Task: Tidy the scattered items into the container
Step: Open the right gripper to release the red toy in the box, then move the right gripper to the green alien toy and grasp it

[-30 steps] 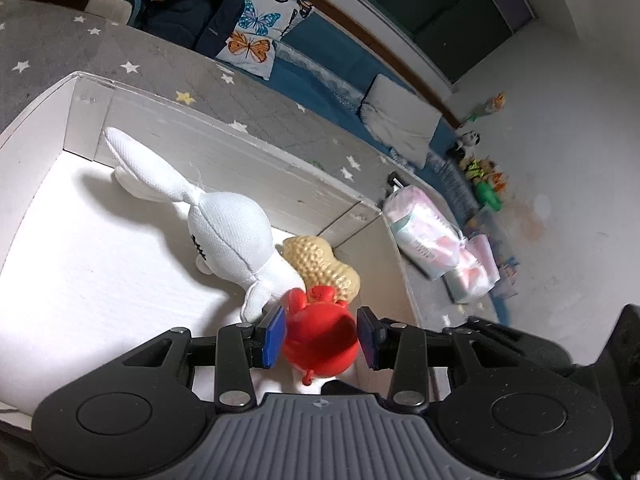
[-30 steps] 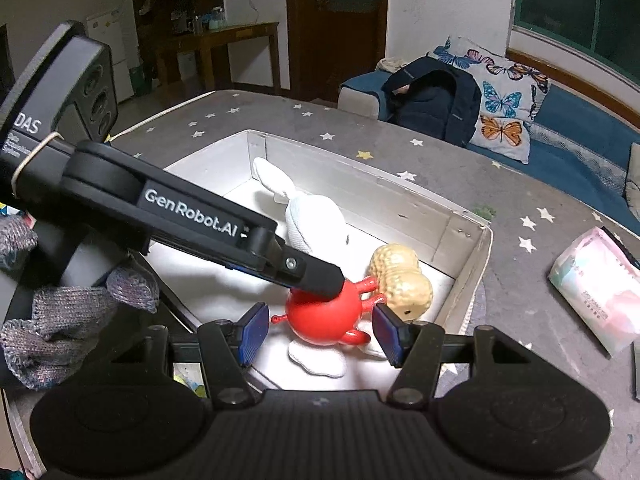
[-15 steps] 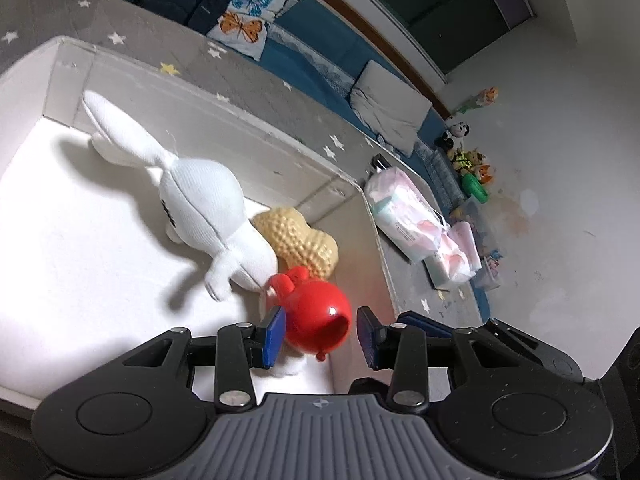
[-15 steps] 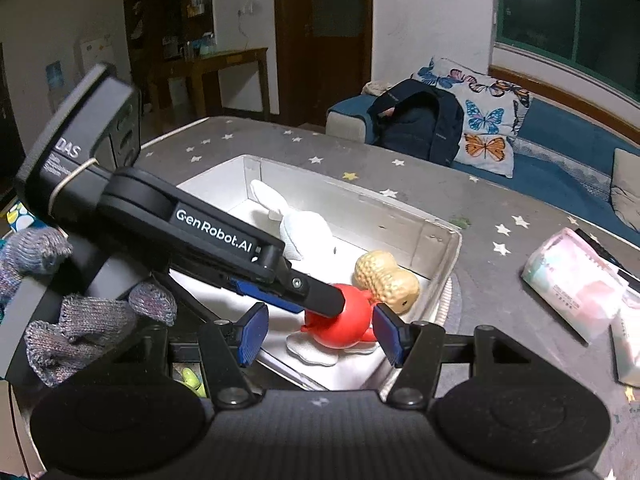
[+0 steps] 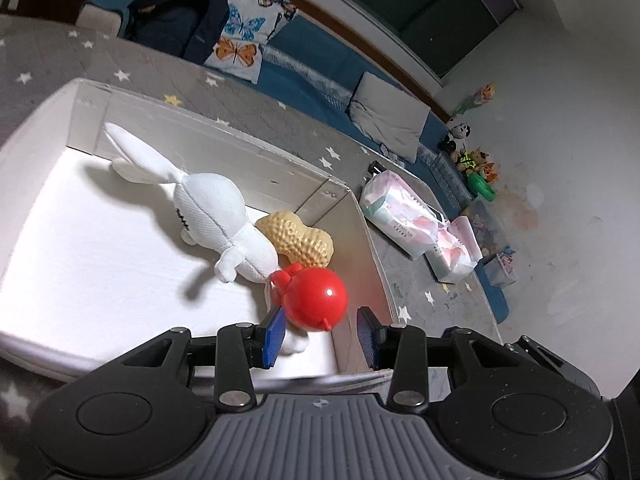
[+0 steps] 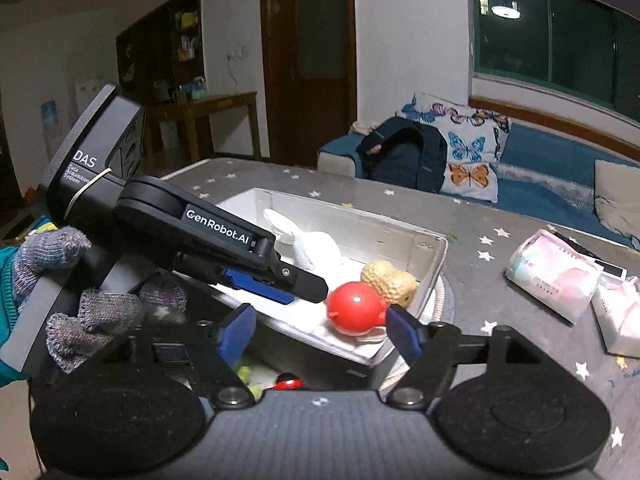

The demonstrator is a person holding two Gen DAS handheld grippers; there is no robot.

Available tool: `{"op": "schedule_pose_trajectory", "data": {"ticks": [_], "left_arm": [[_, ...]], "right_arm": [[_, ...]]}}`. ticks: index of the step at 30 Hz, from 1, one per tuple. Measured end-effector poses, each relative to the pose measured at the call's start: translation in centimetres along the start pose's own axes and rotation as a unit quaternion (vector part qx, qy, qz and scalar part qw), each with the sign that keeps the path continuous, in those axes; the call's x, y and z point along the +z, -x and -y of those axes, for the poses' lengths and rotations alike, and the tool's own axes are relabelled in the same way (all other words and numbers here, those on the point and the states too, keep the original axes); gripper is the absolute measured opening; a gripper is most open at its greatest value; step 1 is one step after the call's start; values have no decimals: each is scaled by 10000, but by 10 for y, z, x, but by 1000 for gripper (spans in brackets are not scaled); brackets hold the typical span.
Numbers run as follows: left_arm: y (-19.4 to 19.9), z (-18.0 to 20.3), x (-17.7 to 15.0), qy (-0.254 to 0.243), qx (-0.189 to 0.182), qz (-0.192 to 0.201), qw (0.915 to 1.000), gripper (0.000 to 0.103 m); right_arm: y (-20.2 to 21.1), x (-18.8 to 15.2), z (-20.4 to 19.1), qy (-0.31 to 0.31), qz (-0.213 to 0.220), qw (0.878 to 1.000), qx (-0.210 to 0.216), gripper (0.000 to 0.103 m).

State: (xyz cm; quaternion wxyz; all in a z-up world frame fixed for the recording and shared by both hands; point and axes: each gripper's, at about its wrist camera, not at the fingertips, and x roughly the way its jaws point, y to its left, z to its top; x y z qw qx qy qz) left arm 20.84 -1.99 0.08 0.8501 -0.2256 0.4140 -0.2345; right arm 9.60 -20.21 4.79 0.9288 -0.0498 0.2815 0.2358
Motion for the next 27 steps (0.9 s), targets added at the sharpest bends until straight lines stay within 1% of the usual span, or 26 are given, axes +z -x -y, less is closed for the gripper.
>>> {"op": "schedule_pose_trajectory", "data": {"ticks": [2, 4, 6, 10, 12, 16, 17, 23, 27], "left_arm": [[9, 2, -4, -75, 41, 79, 9999, 42], [19, 4, -8, -142, 30, 175, 9997, 42], [30, 5, -12, -225, 55, 276, 9994, 42], [46, 9, -20, -399, 118, 425, 9982, 42], [54, 9, -24, -420, 128, 482, 9979, 42], [67, 6, -35, -447, 150, 559, 9973, 42], [69, 5, -38, -460, 181, 579, 9971, 42], [82, 0, -52, -547, 302, 646, 9960, 42], [84, -6, -59, -517, 389, 618, 9960, 42]], "right_arm": [[6, -4, -6, 10, 72, 10000, 28, 76], [11, -9, -12, 25, 139, 9999, 31, 79], [15, -14, -16, 11, 202, 9998, 54, 87], [23, -21, -26, 51, 286, 9996, 50, 91], [27, -24, -29, 50, 326, 9995, 23, 99], [35, -26, -32, 60, 425, 9991, 18, 100], [36, -26, -33, 47, 442, 9990, 32, 103], [35, -32, -44, 107, 584, 9982, 70, 103], [31, -36, -52, 156, 573, 9979, 254, 103]]}}
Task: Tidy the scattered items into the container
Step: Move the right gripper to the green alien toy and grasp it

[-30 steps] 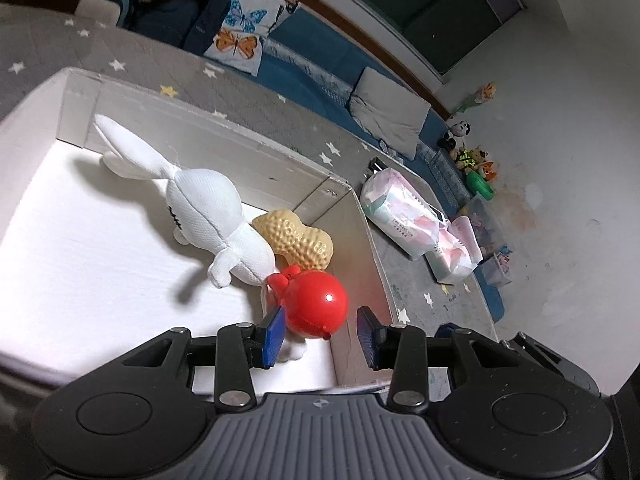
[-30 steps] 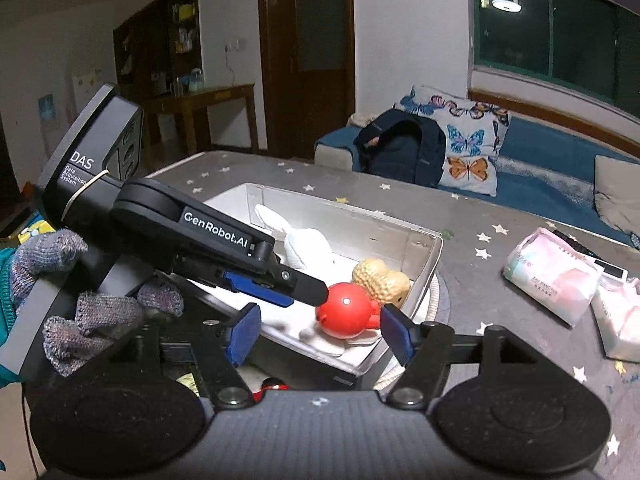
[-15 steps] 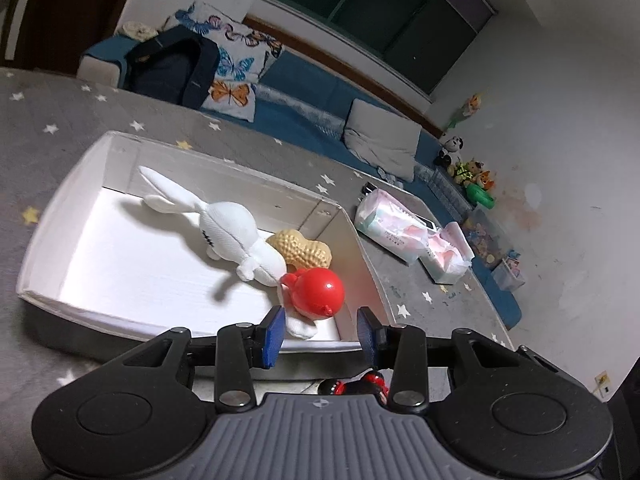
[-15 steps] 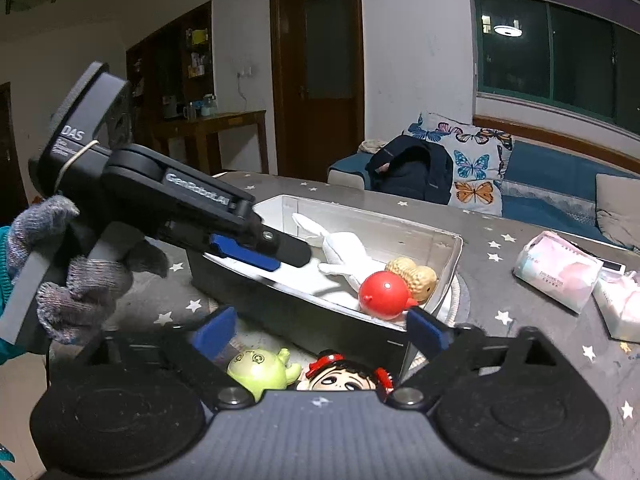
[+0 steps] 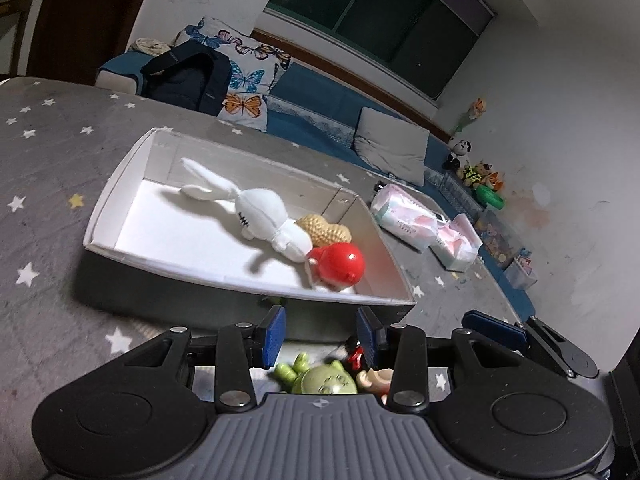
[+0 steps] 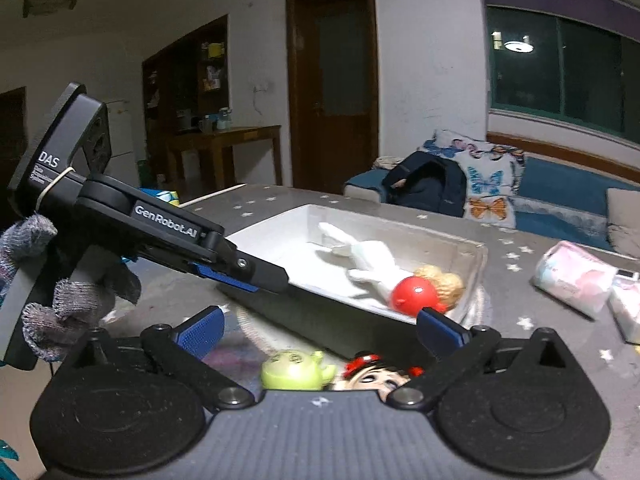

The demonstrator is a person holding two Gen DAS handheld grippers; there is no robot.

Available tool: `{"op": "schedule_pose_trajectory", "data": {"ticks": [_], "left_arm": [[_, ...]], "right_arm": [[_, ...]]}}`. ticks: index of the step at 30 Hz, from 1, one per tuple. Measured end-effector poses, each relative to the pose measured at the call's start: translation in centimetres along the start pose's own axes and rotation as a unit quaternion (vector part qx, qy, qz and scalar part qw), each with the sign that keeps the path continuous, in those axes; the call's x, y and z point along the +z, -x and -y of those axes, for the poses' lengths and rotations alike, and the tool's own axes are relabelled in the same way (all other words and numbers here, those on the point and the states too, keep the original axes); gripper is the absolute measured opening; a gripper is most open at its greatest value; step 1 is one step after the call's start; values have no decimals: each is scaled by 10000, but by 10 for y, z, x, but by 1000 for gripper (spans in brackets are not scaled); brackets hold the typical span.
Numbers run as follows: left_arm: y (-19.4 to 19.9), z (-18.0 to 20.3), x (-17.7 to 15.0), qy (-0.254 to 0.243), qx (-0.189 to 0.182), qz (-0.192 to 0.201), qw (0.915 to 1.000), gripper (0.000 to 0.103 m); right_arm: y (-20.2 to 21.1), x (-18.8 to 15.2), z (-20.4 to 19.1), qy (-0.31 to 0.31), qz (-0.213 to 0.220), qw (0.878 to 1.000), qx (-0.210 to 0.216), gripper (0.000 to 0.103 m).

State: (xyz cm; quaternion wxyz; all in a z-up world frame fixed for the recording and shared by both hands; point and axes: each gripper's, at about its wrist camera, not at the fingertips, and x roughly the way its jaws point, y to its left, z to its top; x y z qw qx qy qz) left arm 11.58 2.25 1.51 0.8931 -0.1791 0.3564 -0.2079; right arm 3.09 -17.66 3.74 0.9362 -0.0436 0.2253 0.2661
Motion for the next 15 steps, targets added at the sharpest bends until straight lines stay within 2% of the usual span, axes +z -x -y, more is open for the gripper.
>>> {"op": "schedule_pose_trajectory", "data": {"ticks": [13, 15], "left_arm": [[-8, -12, -20, 215, 10, -355, 9991, 42], [-8, -12, -21, 226, -7, -370, 9991, 42]], "right_arm": [[-24, -17, -30, 216, -563, 9976, 347, 102], [-30, -18, -34, 252, -672, 9969, 327, 98]]}}
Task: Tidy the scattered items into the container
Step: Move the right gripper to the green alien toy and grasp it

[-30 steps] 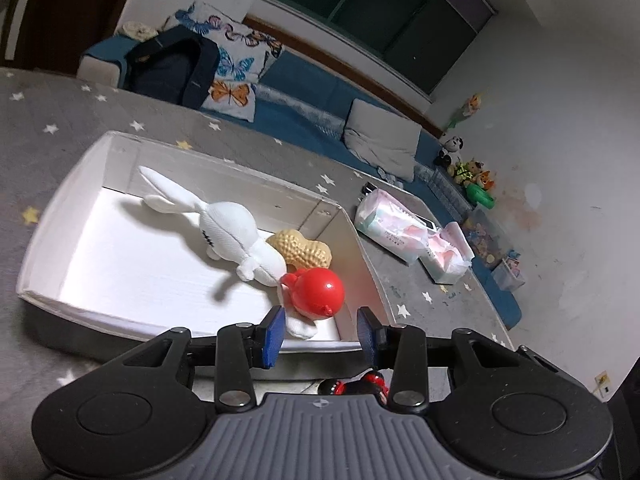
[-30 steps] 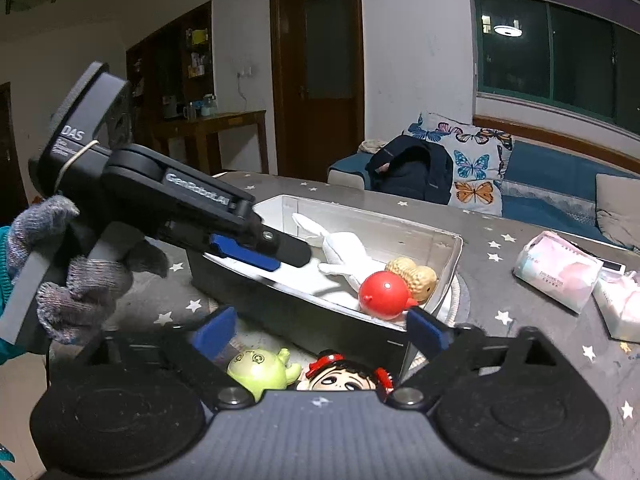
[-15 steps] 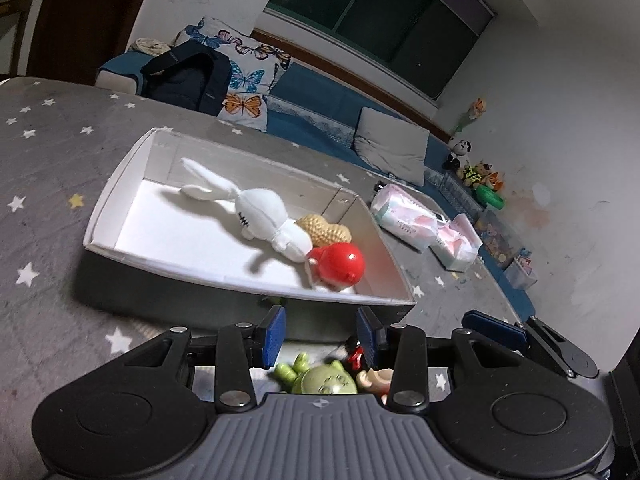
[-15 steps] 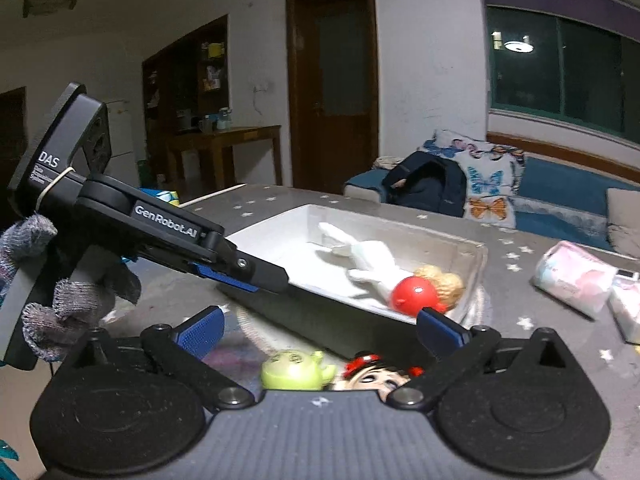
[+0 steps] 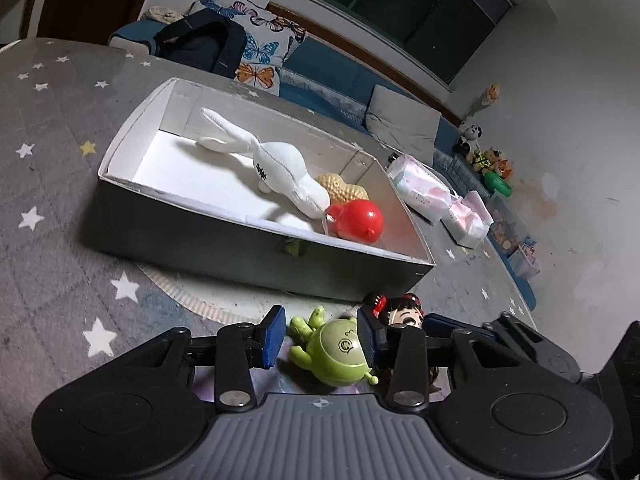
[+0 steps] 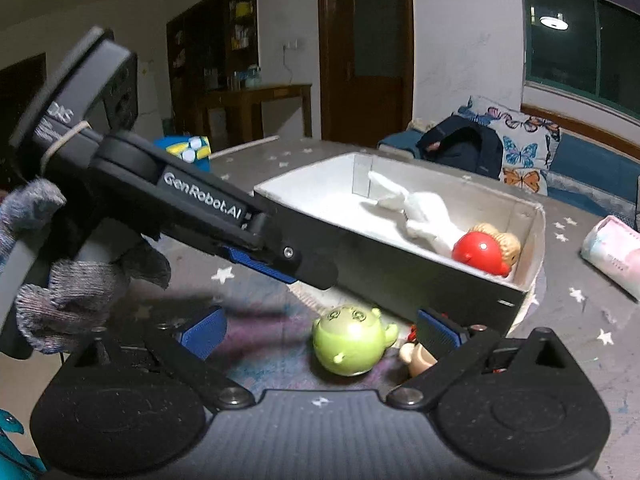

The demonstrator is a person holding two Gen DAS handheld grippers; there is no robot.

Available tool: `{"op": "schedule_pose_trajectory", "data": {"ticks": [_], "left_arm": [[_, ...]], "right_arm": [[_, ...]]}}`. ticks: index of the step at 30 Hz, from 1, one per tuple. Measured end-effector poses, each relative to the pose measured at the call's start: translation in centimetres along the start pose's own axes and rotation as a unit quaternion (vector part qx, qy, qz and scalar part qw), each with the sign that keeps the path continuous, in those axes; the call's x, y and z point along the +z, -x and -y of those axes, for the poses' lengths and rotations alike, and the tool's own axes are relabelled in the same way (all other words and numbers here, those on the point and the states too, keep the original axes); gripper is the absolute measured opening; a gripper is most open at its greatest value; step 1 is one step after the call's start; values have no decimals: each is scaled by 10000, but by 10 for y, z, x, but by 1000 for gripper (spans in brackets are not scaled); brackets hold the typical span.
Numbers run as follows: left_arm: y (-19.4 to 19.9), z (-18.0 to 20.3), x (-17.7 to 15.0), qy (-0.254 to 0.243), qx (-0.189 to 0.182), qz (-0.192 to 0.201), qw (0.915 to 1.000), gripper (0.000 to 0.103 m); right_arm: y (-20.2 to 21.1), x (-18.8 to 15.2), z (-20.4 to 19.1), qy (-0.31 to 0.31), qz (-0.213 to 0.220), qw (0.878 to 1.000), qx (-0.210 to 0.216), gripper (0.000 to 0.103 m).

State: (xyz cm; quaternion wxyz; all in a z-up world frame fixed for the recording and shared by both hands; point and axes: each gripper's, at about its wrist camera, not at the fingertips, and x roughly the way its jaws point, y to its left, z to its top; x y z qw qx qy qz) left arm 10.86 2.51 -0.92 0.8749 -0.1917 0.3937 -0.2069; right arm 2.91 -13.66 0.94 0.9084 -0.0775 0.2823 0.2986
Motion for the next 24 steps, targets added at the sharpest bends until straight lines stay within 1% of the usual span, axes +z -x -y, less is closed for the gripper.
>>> {"op": "schedule_pose_trajectory", "data": {"ticks": [1, 3, 7, 8, 9, 13, 16, 18, 20, 24], "left_arm": [[0, 0, 0, 14, -8, -6, 10000, 42], [0, -2, 0, 71, -36, -20, 10000, 42], [-1, -4, 1, 182, -134, -63, 9997, 42], [-1, -4, 1, 197, -142, -74, 9997, 42], [-2, -4, 1, 218, -143, -90, 9996, 42], [-8, -7, 1, 370, -194, -182, 9990, 42], [-12, -10, 0, 461, -219, -255, 9984, 42], [-14, -12, -1, 525, -220, -303, 9979, 42], [-15, -14, -3, 582, -238, -345, 9974, 42], [-15, -16, -5, 626, -234, -400, 9970, 42]], "right_arm": [[-3, 0, -1, 11, -51, 10000, -1, 95], [-9, -1, -3, 20, -150, 9999, 5, 94], [-24, -4, -6, 77, -328, 9993, -132, 89], [-26, -5, -6, 60, -369, 9992, -157, 85], [-28, -5, -6, 33, -402, 9990, -170, 85], [-32, -6, -6, 55, -427, 9987, -281, 81], [-33, -6, -5, 83, -459, 9984, -314, 73], [-33, -7, -4, 34, -493, 9984, -276, 64], [-33, -7, -3, -18, -521, 9983, -245, 58], [-33, -9, -2, -84, -555, 9981, -238, 54]]}}
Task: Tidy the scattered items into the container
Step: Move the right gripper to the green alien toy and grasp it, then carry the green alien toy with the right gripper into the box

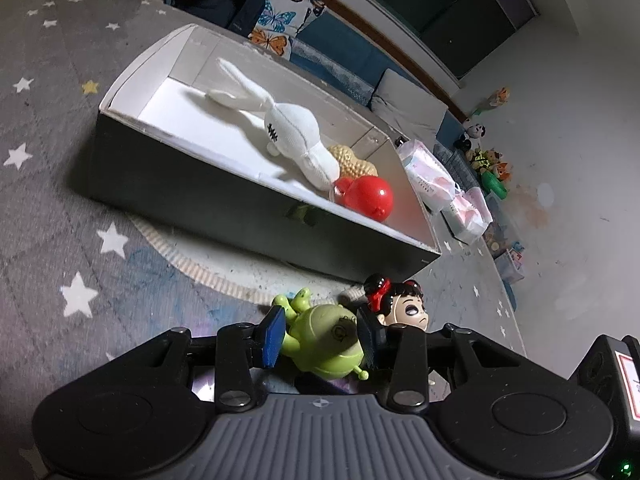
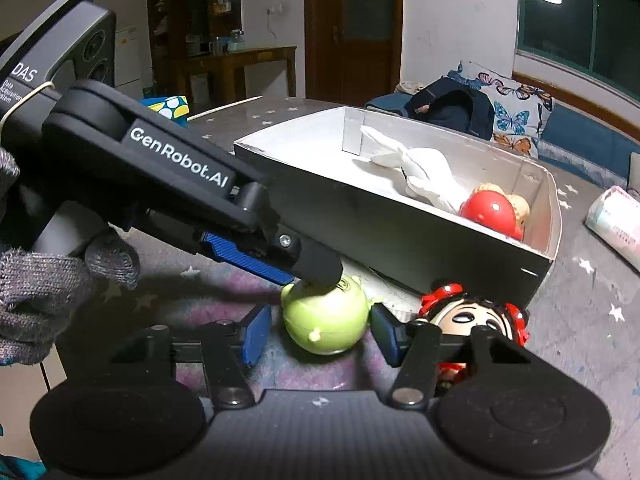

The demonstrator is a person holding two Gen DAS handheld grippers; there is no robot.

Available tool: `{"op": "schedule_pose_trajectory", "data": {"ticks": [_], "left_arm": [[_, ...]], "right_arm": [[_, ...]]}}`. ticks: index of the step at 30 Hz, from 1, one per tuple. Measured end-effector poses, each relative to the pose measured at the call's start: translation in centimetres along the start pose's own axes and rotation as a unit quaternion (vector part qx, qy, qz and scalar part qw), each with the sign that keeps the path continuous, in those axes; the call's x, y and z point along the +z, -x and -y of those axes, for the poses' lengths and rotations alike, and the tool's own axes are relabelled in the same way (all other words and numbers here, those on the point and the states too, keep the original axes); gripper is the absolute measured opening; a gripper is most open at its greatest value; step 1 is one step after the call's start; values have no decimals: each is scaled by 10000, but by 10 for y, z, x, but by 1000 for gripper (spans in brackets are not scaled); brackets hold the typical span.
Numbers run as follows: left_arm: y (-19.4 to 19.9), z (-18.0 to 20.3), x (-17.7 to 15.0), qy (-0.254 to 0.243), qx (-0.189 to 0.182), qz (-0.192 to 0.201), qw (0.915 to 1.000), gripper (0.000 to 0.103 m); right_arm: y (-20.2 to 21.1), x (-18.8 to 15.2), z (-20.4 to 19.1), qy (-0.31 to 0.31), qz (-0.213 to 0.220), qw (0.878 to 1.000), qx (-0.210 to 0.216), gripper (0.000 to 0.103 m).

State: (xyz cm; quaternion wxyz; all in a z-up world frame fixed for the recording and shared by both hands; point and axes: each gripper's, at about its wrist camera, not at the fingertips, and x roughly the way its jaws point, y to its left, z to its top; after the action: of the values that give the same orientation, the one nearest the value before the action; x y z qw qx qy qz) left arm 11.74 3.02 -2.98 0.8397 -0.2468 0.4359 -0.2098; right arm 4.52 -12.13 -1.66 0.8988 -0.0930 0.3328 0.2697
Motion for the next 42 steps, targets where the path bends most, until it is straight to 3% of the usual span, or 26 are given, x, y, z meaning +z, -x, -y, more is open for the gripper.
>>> {"op": "schedule_pose_trajectory", "data": {"ticks": [10, 17, 24, 34, 42], "left_arm": [[-5, -5, -2, 136, -101, -100, 9998, 44], [0, -1, -4, 132, -173, -101, 9997, 40], [22, 17, 2, -42, -336, 156, 9993, 40], [37, 45, 50, -359, -545, 737, 9951, 40], [0, 30, 94, -181, -497, 751, 9958, 40]], "right_arm": [[-6, -1, -3, -35, -89, 9999, -96, 53], [3, -2, -3, -114, -27, 9999, 28, 48], [24, 9, -3, -12, 263, 9997, -20, 48], [40, 59, 16, 47, 875, 9960, -198, 48], [-2, 94, 42, 166, 671, 9972, -278, 48]]}}
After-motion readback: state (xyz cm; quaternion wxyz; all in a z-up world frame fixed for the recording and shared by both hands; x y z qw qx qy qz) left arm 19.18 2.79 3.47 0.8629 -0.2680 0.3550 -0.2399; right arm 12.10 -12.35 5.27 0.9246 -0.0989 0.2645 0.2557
